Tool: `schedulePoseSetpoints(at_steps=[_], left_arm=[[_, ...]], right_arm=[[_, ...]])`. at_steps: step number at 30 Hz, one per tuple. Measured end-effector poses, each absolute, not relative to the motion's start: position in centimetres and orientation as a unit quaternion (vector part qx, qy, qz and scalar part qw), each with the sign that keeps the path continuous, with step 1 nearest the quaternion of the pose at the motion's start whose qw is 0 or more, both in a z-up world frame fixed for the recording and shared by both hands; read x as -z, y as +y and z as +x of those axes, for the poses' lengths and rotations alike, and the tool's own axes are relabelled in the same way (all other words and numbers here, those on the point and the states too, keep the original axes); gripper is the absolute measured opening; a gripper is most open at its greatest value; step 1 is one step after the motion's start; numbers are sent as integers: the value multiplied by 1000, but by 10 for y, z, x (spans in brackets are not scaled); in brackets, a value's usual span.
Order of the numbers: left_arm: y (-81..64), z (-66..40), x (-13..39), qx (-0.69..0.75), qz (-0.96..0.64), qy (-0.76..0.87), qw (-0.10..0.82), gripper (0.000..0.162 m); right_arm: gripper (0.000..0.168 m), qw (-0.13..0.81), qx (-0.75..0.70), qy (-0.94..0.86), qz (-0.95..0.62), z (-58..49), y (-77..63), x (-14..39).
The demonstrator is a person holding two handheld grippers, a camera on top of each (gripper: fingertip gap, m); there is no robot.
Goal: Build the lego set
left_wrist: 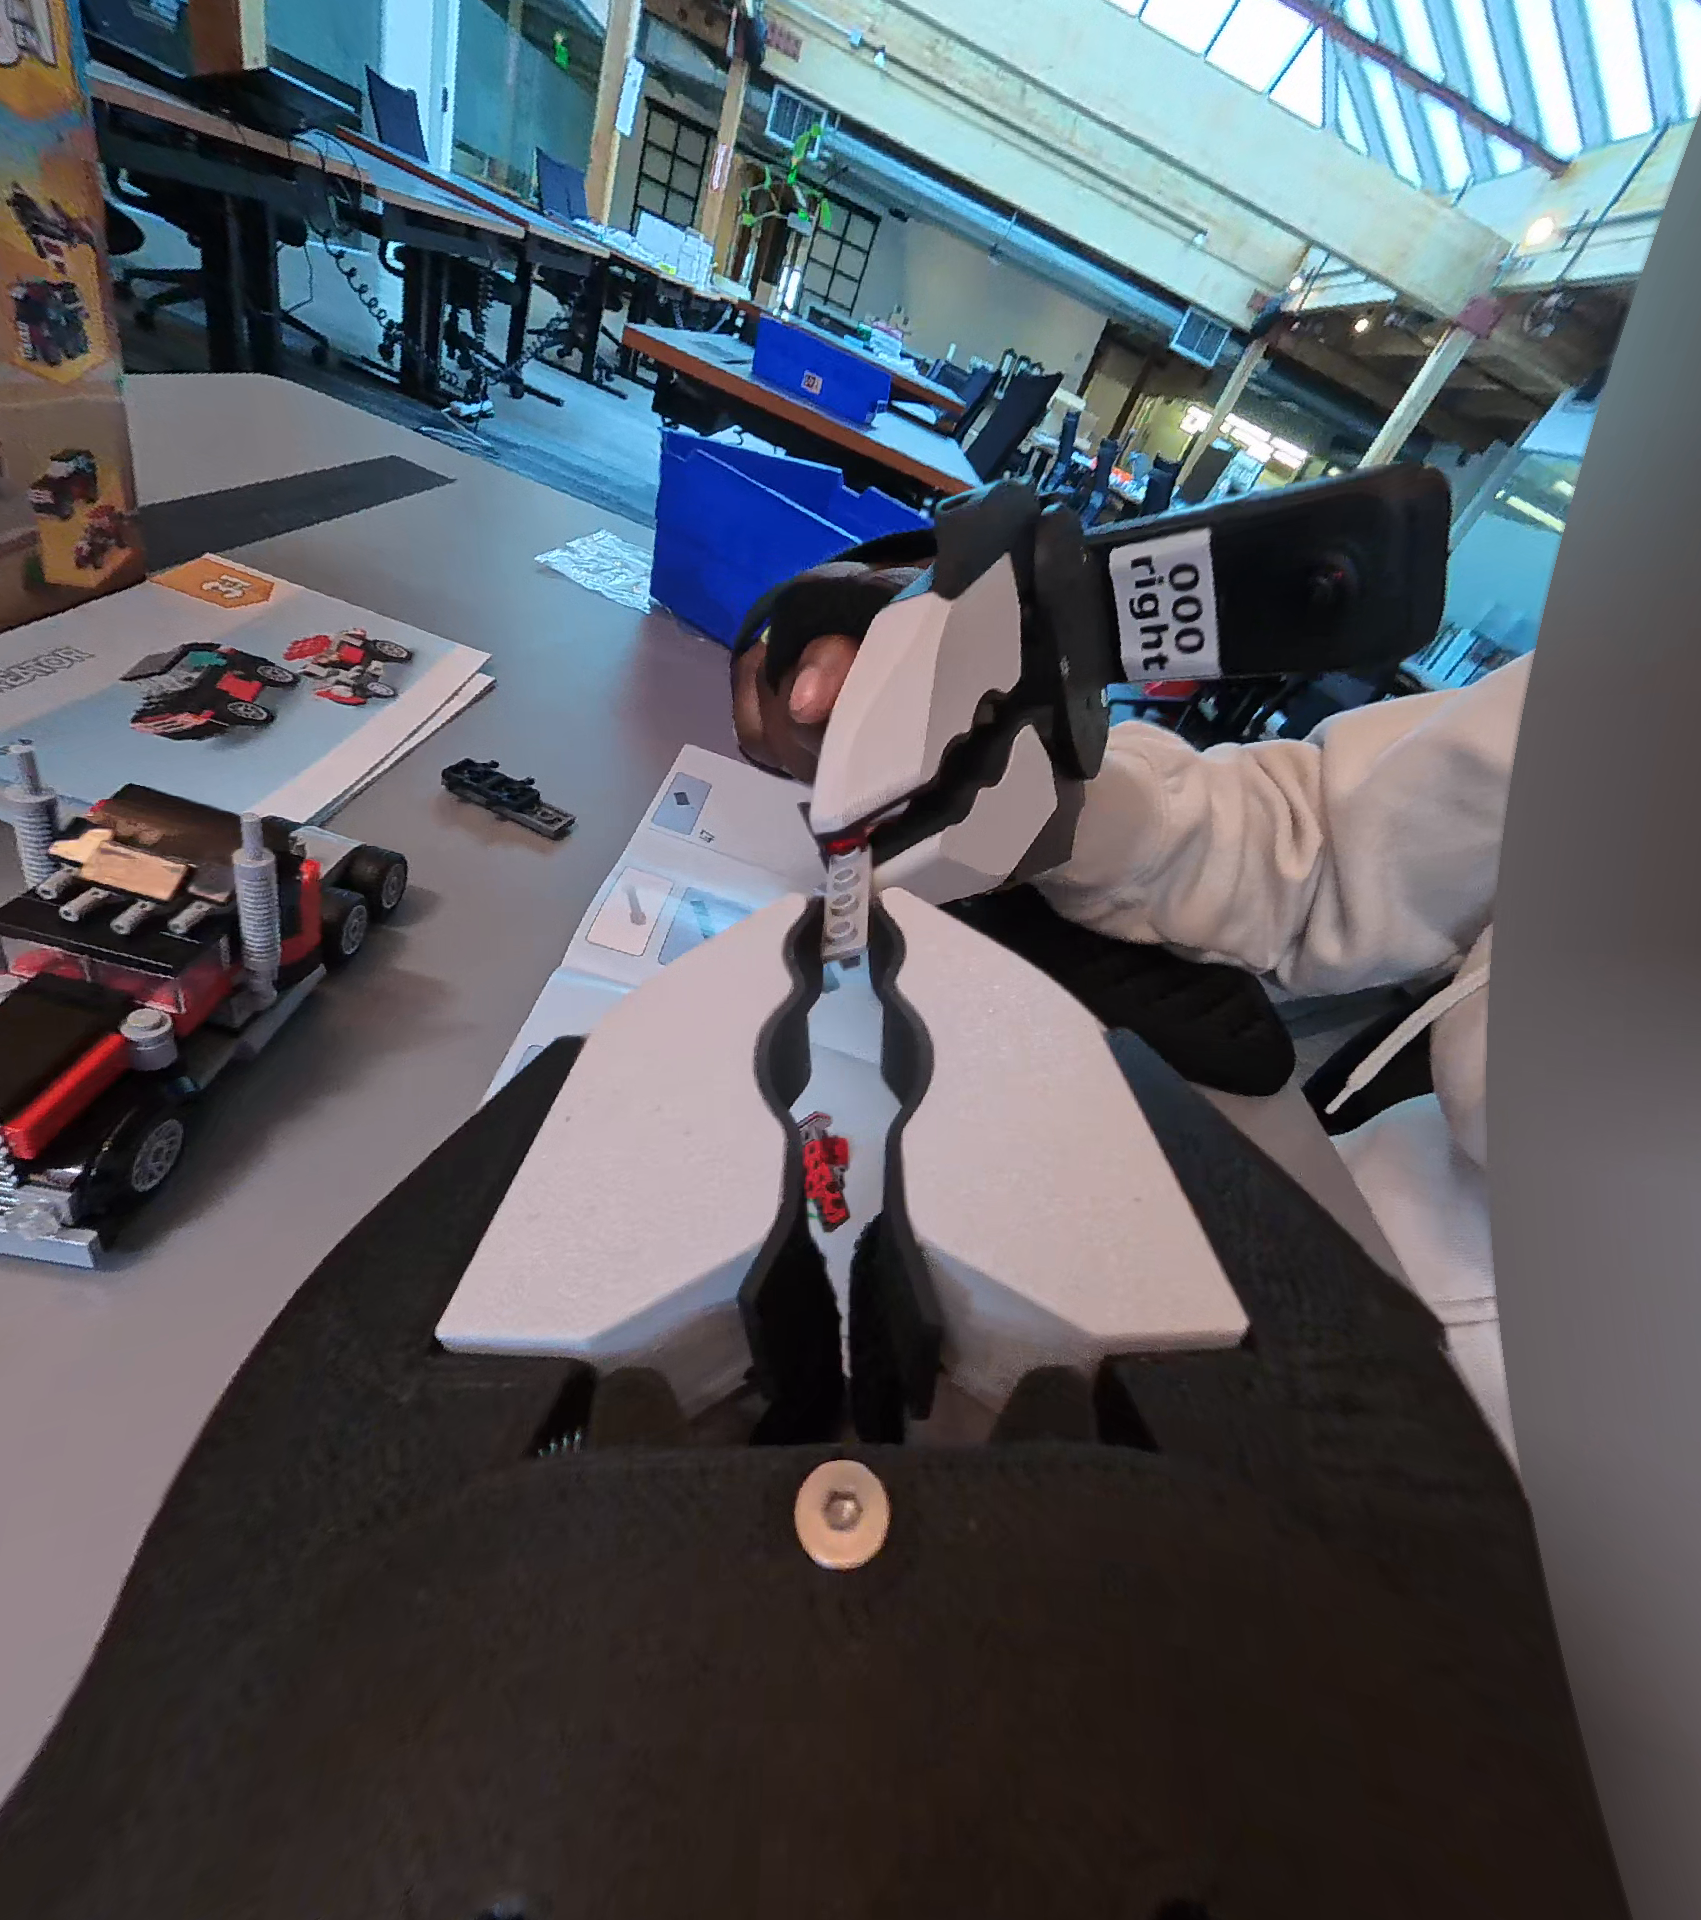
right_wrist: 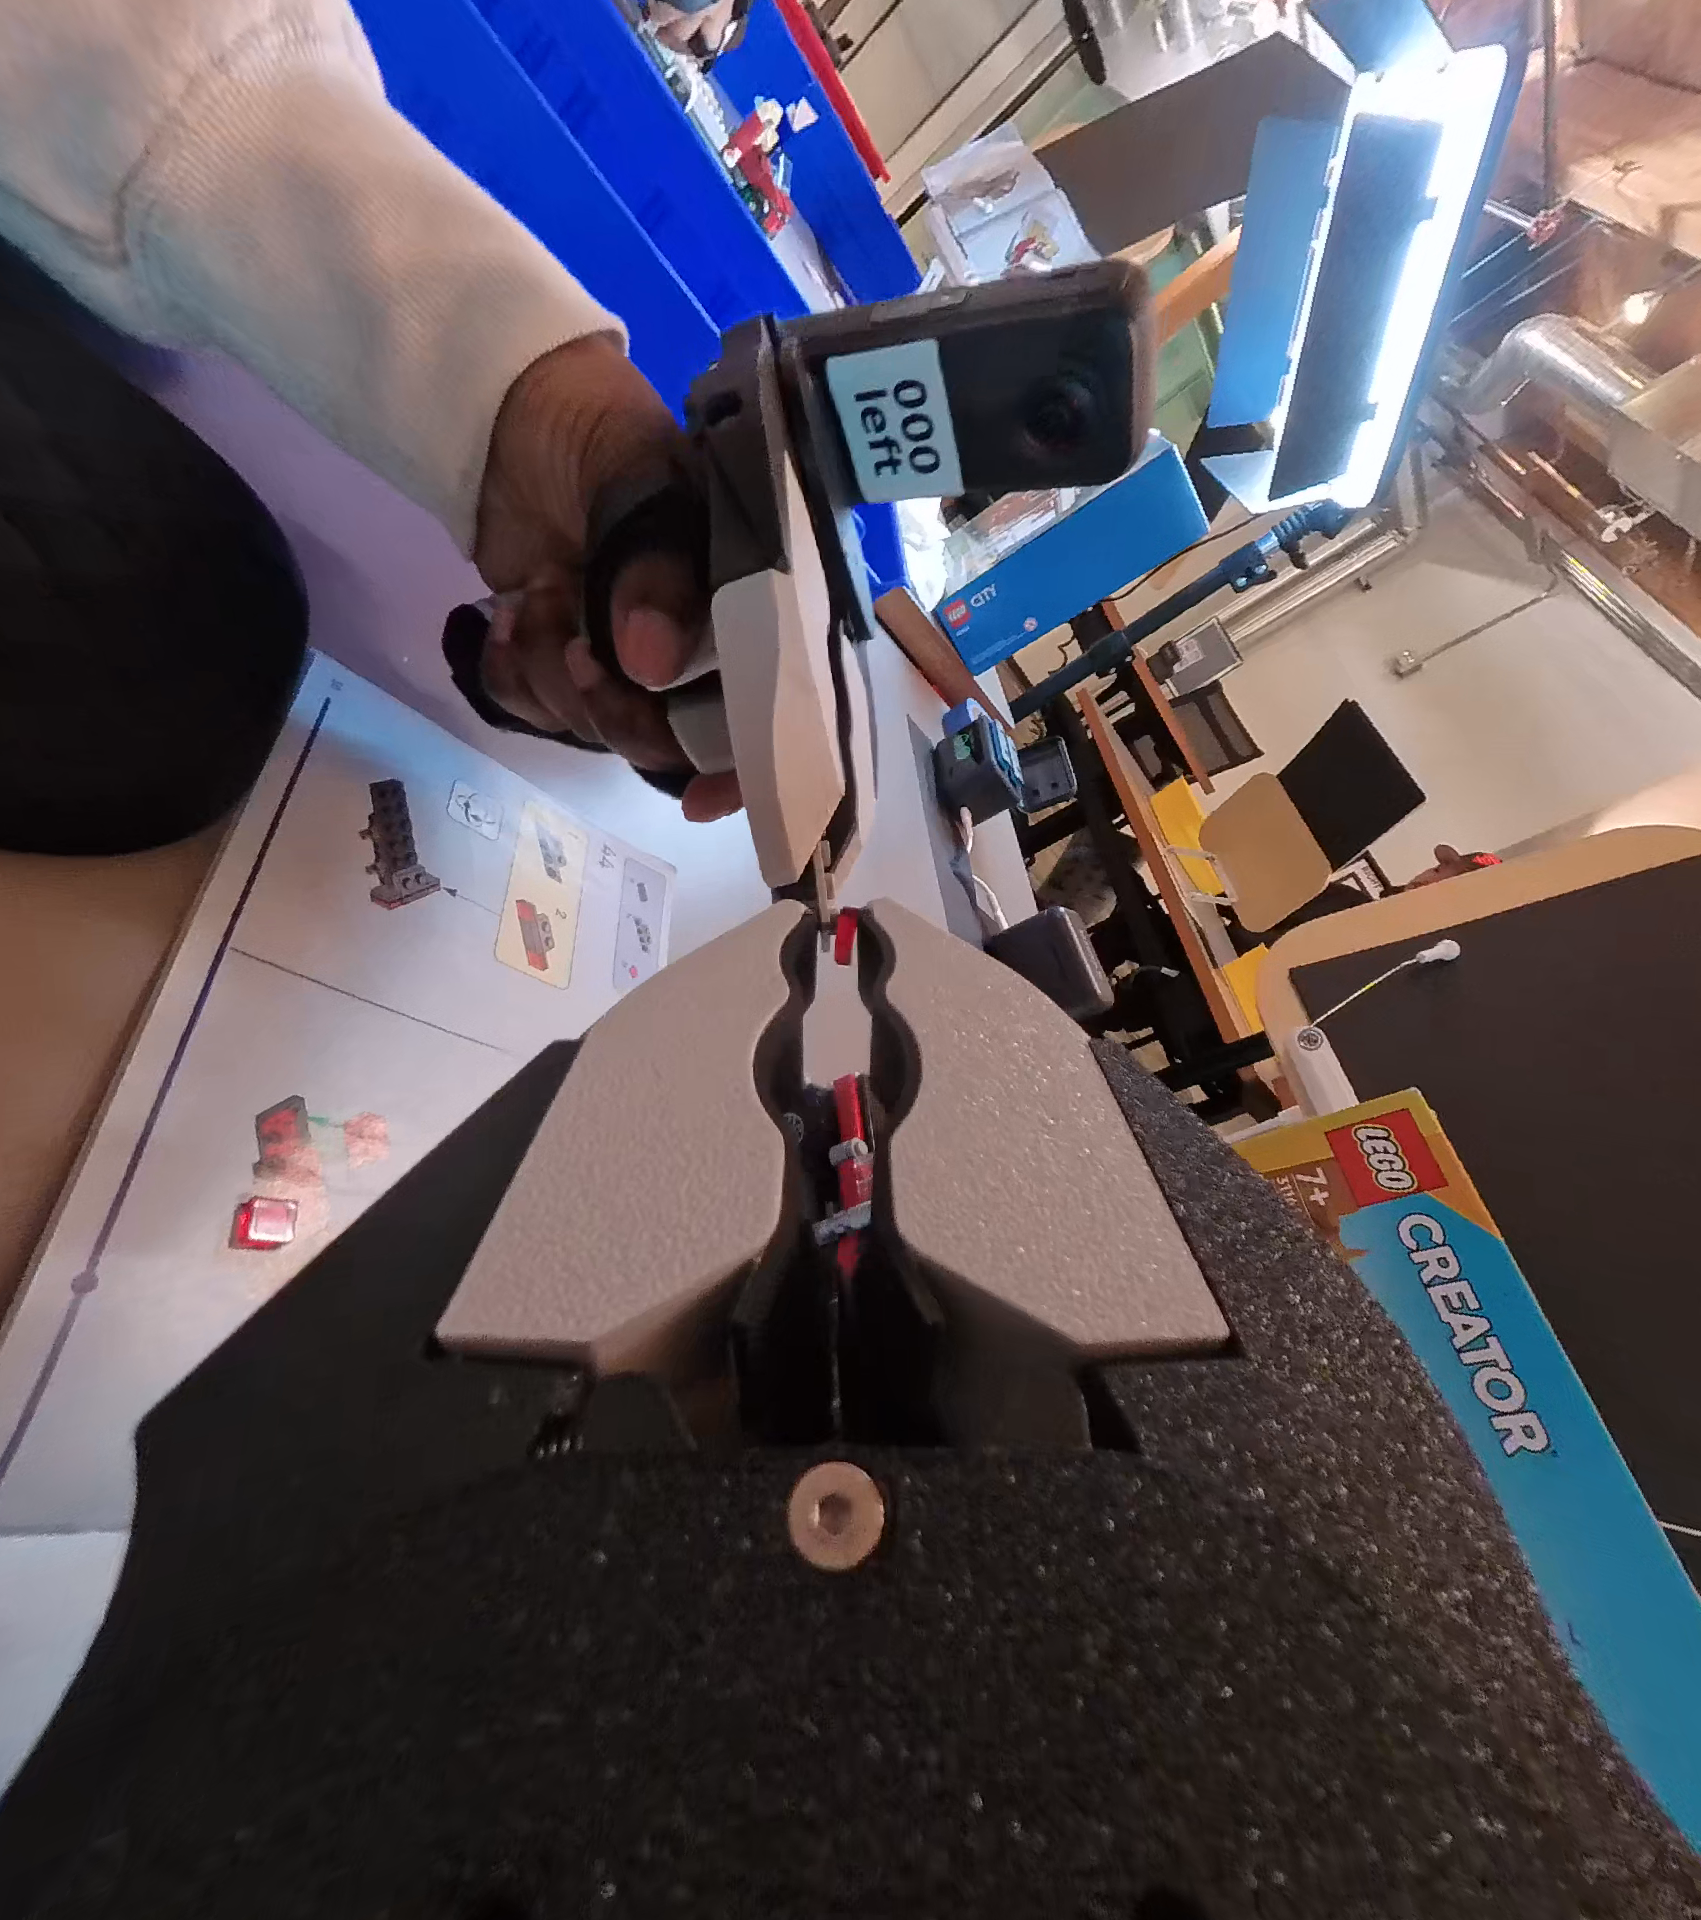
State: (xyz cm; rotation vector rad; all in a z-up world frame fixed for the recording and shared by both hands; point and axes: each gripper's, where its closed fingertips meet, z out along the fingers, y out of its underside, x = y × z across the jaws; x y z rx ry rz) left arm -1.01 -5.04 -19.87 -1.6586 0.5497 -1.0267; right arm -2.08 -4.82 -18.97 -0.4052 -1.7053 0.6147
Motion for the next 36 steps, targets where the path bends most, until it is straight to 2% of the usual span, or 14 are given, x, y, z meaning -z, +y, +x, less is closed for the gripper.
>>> schedulePoseSetpoints(at_steps=[11, 23, 36], left_arm=[[-53, -8, 190, 473, -667, 216, 534, 8], [-47, -9, 190, 444, -670, 215, 555, 8], [-50, -8, 183, 457, -646, 220, 571, 8]], right_arm=[[8, 587, -336, -709, -202, -18, -51, 183], [11, 586, -293, -729, -198, -19, -50, 186], [14, 585, -318, -720, -194, -17, -54, 180]])
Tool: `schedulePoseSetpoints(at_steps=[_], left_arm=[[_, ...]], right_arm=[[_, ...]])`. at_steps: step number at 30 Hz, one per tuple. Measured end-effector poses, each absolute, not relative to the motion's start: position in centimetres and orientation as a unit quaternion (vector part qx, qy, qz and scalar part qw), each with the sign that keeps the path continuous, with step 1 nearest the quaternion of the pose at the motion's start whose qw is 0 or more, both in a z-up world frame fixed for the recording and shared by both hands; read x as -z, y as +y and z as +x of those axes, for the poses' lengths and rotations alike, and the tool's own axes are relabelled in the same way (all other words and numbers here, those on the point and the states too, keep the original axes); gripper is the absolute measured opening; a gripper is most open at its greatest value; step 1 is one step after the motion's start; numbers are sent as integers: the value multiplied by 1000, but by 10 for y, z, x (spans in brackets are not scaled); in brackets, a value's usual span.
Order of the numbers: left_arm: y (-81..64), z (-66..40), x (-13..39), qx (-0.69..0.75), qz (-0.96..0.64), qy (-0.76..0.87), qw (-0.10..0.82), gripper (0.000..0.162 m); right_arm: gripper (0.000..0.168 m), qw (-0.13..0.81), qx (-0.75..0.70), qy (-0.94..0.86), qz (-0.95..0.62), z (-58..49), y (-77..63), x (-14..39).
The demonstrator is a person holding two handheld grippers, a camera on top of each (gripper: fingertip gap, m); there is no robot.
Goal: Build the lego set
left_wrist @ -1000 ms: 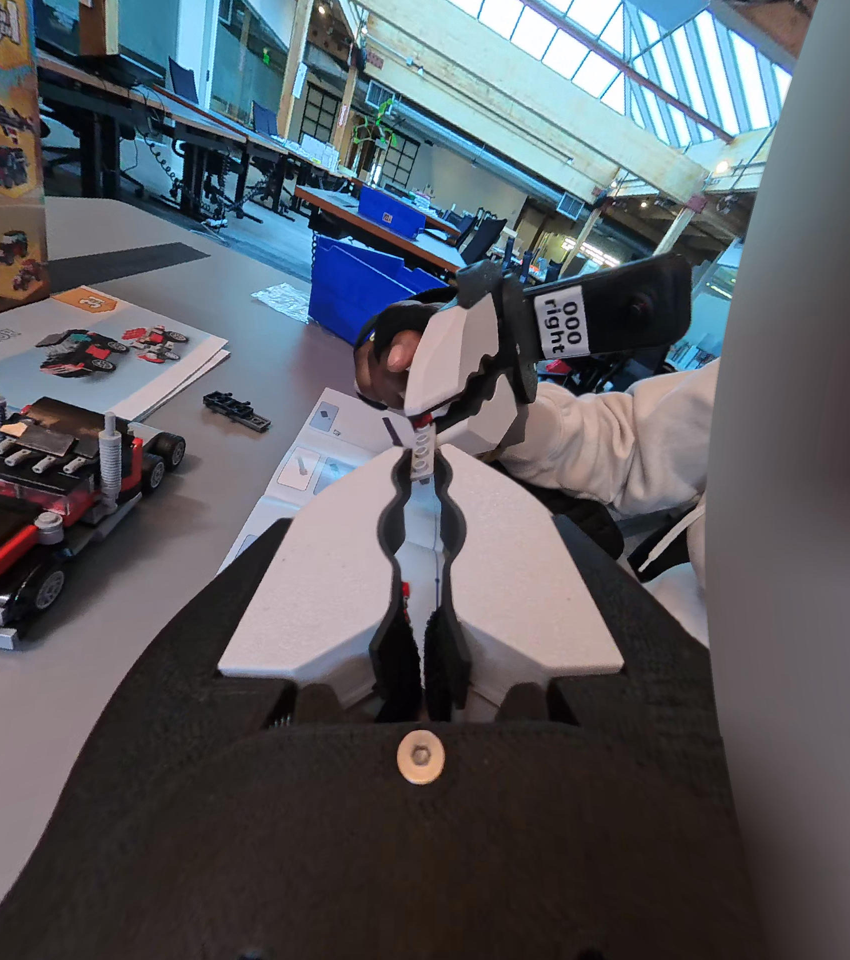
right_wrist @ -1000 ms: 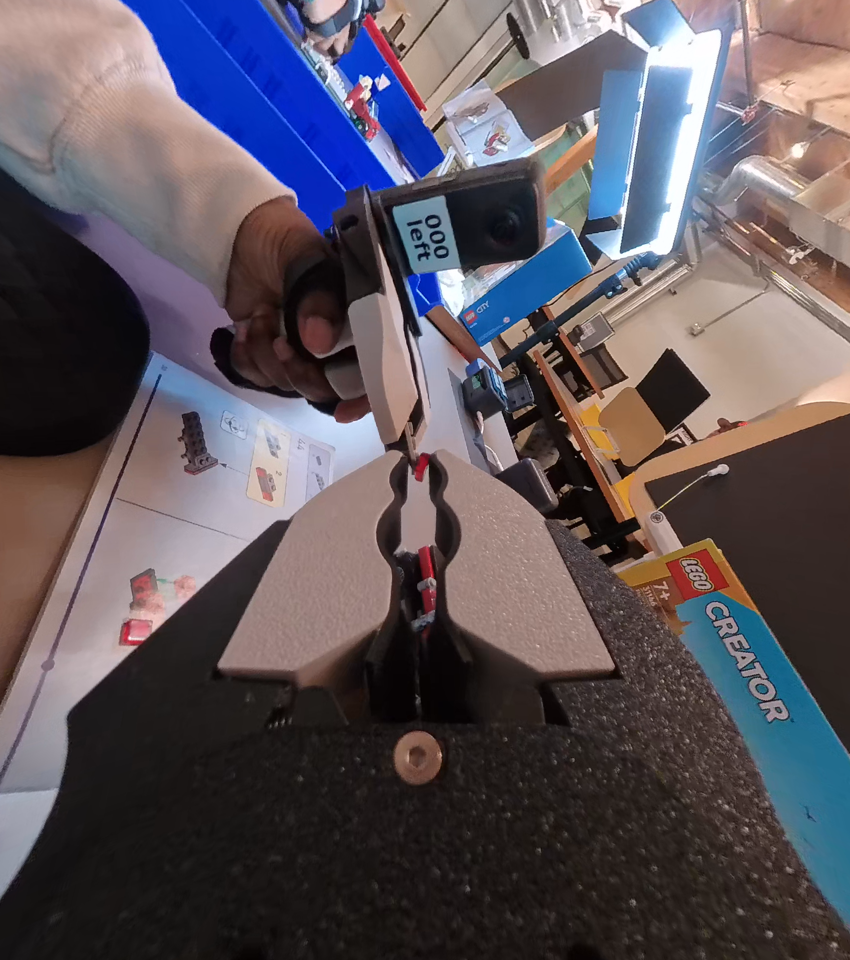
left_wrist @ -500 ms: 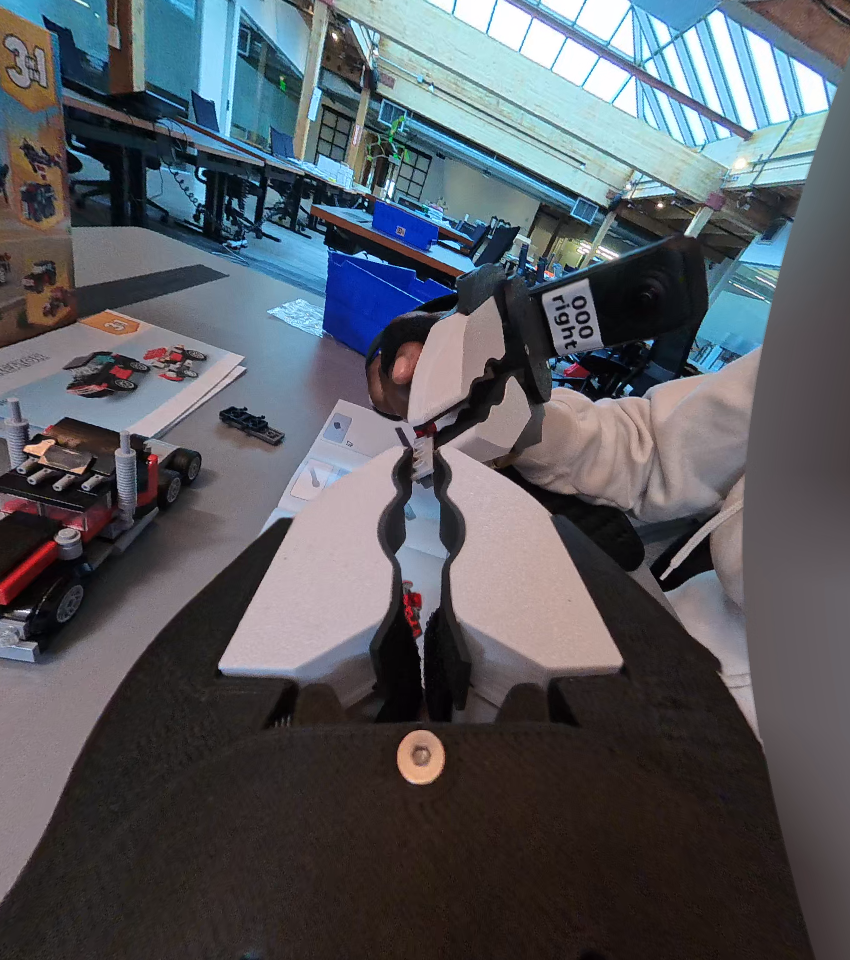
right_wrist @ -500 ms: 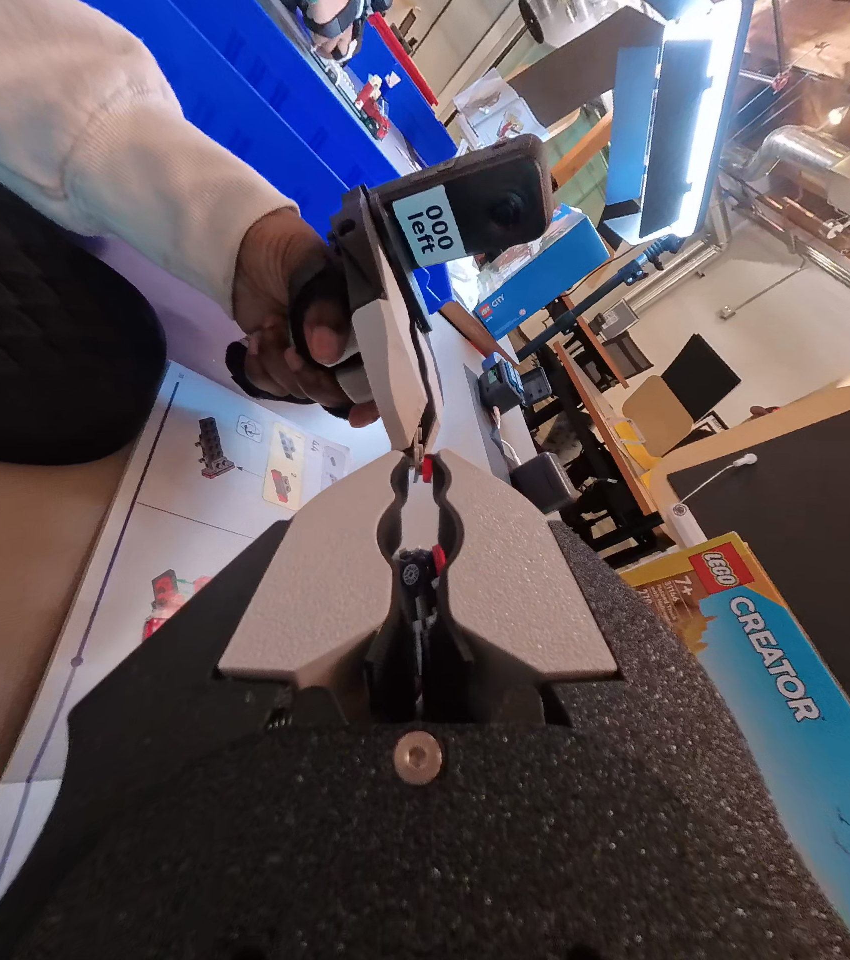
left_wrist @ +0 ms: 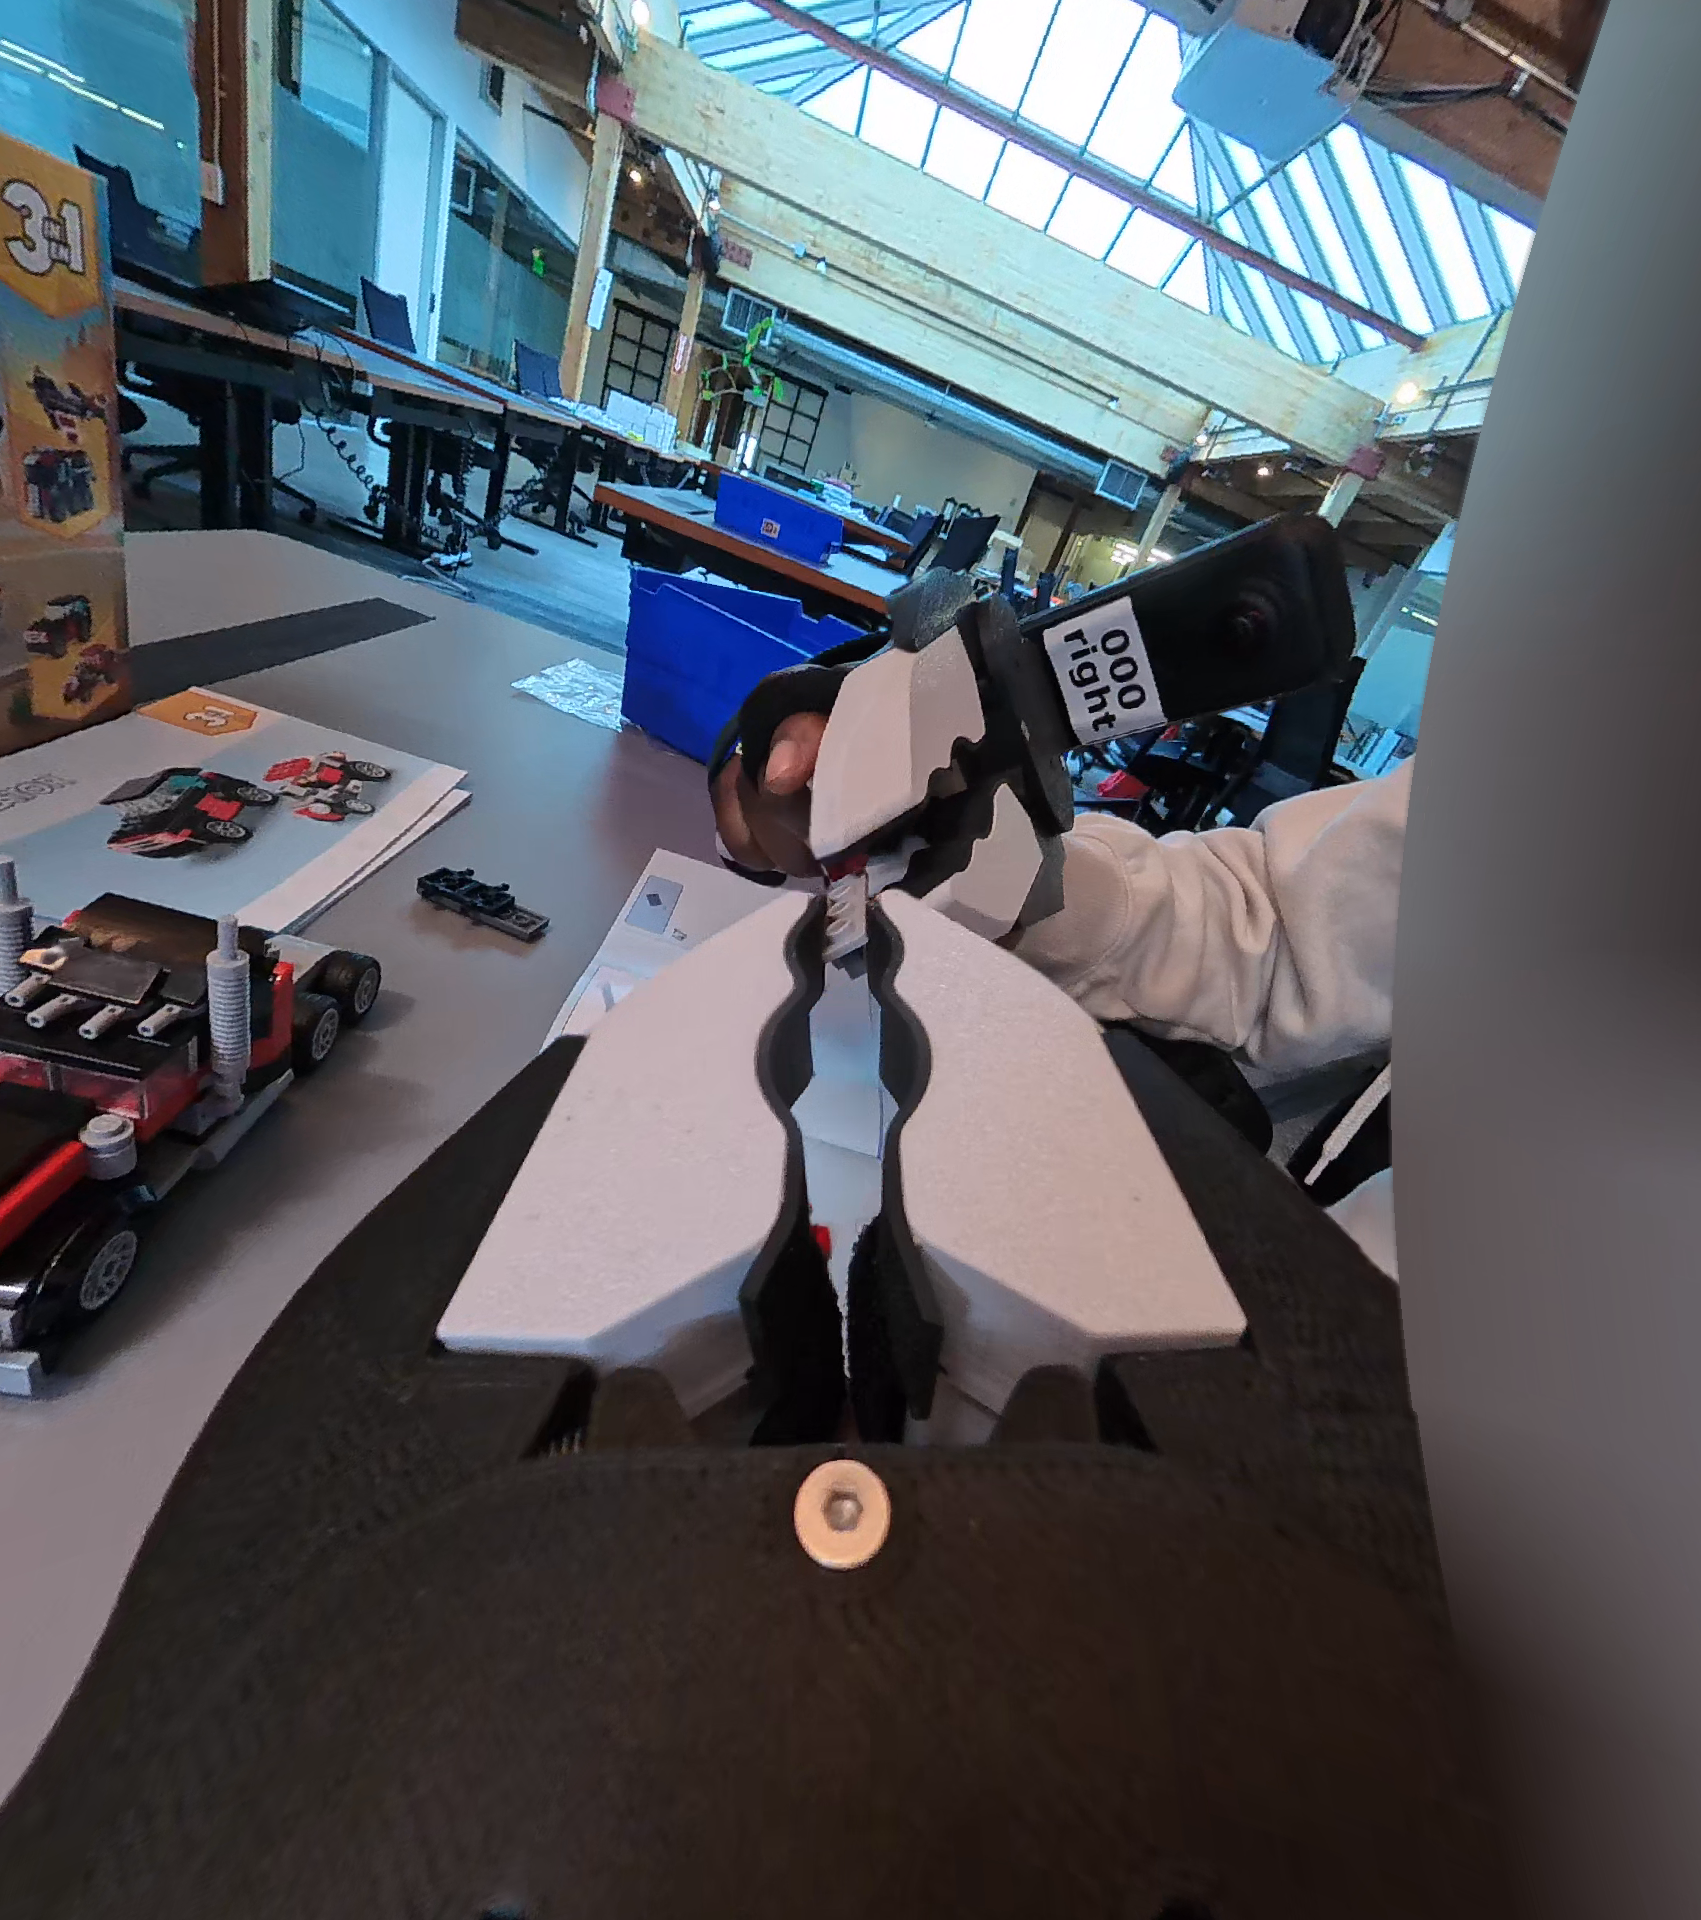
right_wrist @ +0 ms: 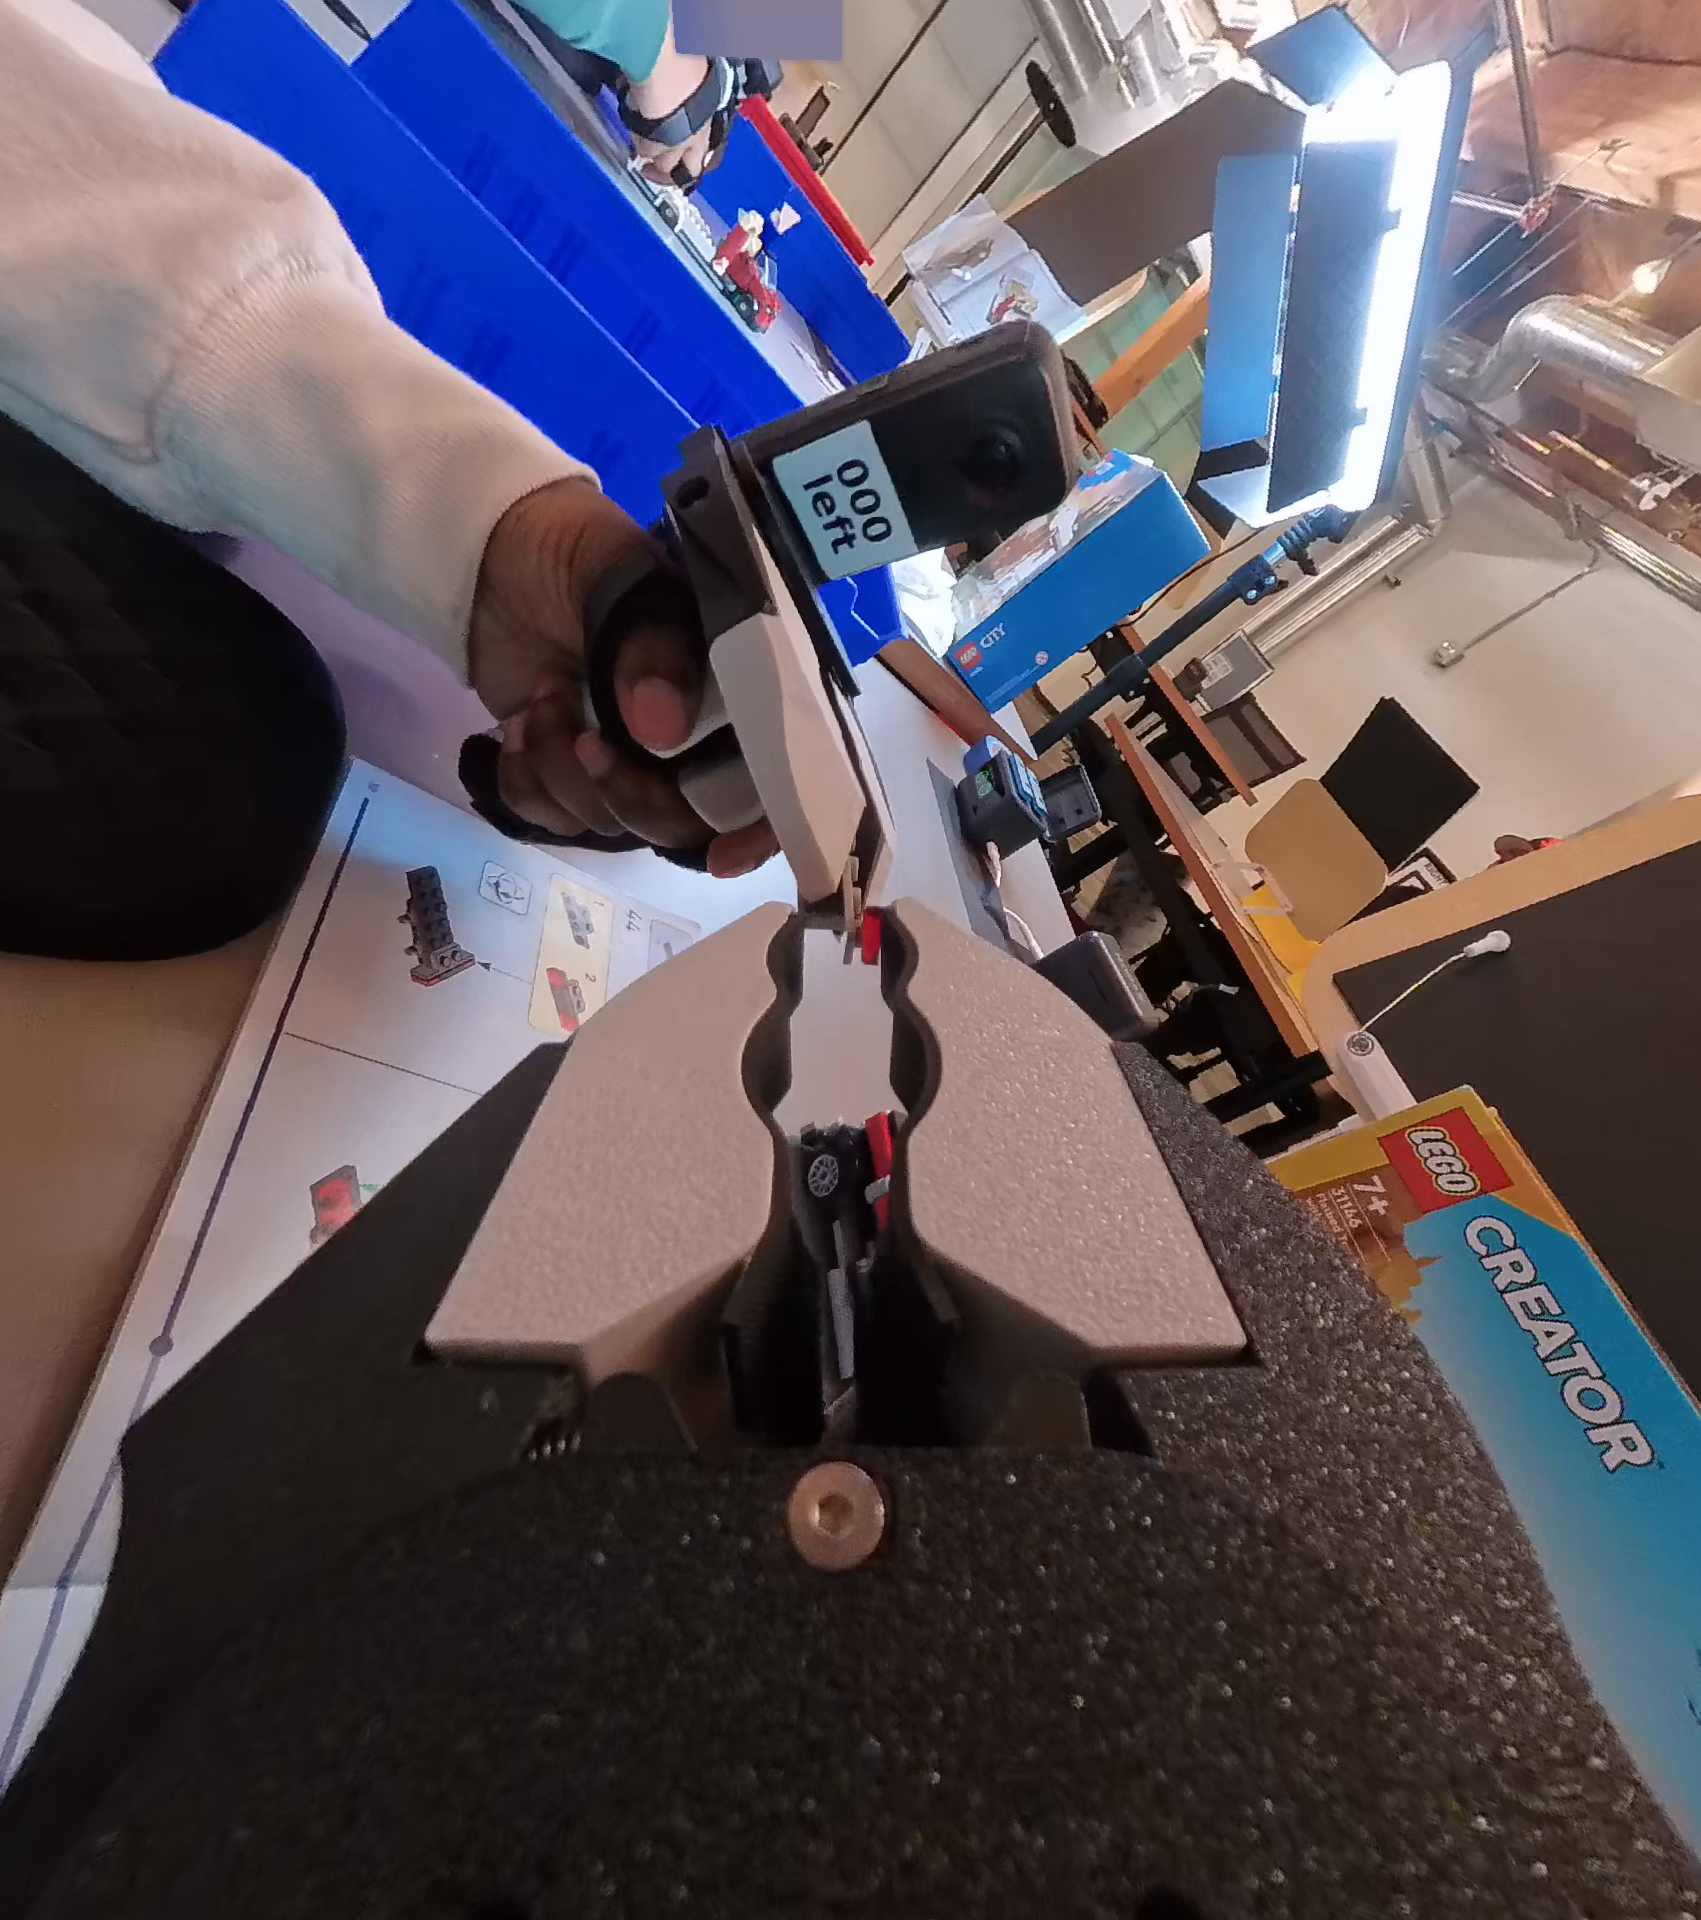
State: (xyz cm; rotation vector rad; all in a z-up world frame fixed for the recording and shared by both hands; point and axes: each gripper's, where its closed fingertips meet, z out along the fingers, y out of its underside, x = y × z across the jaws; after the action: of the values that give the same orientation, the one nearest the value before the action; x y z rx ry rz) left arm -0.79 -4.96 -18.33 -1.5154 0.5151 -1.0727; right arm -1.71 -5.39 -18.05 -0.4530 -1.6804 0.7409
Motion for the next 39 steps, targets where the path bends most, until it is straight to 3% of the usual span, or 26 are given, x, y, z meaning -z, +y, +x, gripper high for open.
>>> schedulePoseSetpoints(at_steps=[15, 17, 19, 39], left_arm=[[-47, -6, 184, 377, -654, 262, 601, 8], [-49, -4, 181, 389, -646, 263, 603, 7], [-51, 1, 183, 391, -648, 273, 594, 7], [-40, -4, 185, 301, -672, 276, 618, 7]], right_arm=[[15, 575, -291, -739, -196, -16, -52, 182], [25, 566, -285, -747, -201, -18, -53, 188], [15, 578, -265, -746, -199, -20, -52, 188], [17, 592, -215, -749, -208, -21, -41, 189]])
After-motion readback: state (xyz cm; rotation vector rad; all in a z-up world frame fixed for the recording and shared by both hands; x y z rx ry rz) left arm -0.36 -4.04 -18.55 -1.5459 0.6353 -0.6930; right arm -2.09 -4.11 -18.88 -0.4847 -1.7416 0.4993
